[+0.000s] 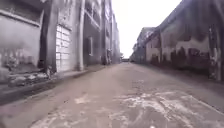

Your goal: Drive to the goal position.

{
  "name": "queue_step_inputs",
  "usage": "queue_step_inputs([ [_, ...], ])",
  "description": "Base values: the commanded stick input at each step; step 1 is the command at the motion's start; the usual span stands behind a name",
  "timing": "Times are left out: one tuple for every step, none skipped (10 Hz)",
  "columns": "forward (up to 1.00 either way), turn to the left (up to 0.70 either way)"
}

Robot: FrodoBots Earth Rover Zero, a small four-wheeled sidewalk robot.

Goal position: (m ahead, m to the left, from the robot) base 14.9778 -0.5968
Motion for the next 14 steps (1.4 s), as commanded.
queue_step_inputs([
  [1.0, 0.0],
  [1.0, 0.0],
  [1.0, 0.0],
  [1.0, 0.0],
  [1.0, 0.0],
  [1.0, 0.0],
  [1.0, 0.0],
  [1.0, 0.0],
  [1.0, 0.0],
  [1.0, 0.0],
  [1.0, 0.0],
  [1.0, 0.0],
  [1.0, 0.0],
  [1.0, 0.0],
])
